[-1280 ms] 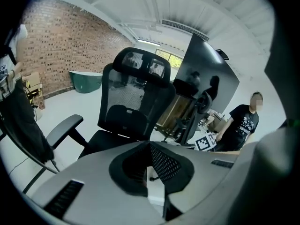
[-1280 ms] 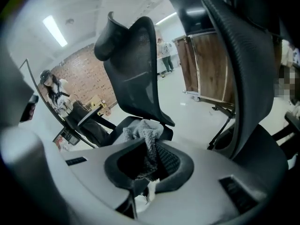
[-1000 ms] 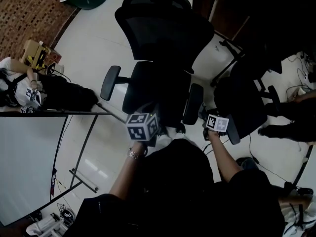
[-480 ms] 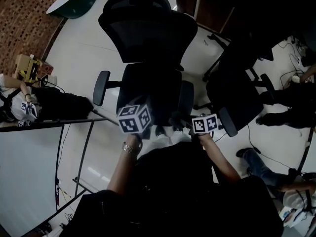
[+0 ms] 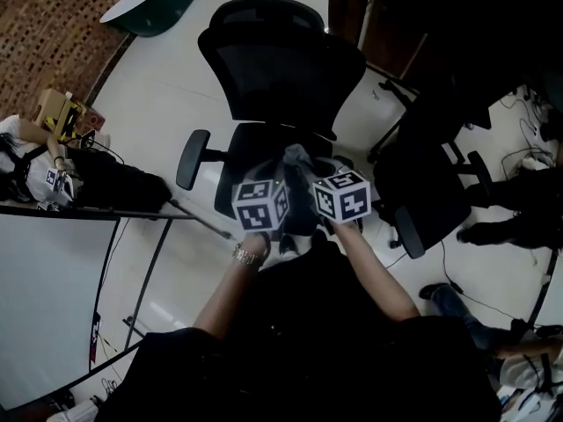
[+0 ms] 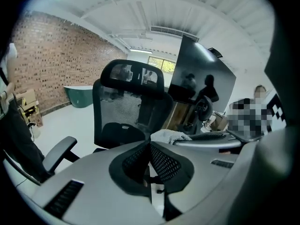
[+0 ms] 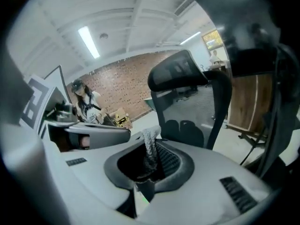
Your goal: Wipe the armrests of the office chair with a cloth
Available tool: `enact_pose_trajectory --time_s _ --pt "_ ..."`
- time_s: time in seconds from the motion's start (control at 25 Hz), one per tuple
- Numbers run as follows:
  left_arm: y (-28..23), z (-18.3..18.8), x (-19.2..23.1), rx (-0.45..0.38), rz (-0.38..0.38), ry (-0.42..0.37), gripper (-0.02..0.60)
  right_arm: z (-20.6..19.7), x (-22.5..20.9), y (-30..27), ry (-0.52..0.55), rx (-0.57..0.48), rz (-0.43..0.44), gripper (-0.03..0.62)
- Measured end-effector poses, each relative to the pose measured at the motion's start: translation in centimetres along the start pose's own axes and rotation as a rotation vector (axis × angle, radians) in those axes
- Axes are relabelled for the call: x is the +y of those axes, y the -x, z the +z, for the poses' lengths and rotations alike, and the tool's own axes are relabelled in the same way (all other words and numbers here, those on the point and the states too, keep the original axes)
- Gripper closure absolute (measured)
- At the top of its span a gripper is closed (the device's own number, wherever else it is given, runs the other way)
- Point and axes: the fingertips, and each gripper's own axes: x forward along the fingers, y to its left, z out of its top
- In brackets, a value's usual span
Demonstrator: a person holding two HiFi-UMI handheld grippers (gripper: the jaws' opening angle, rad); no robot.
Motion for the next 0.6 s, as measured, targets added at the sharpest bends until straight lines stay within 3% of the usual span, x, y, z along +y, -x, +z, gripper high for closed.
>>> enact_pose_trajectory --time_s 0.2,0.6 --pt "-0.3 0.4 0.0 -0.012 0.008 -0.031 0.575 -0.9 -1.1 0.4 0.009 0.021 -0.102 0.556" --pt "-0.6 -0.6 -0.4 0.007 0.007 -0.051 0.575 0.1 0.1 0.7 0.022 -0.023 -0.084 0.556"
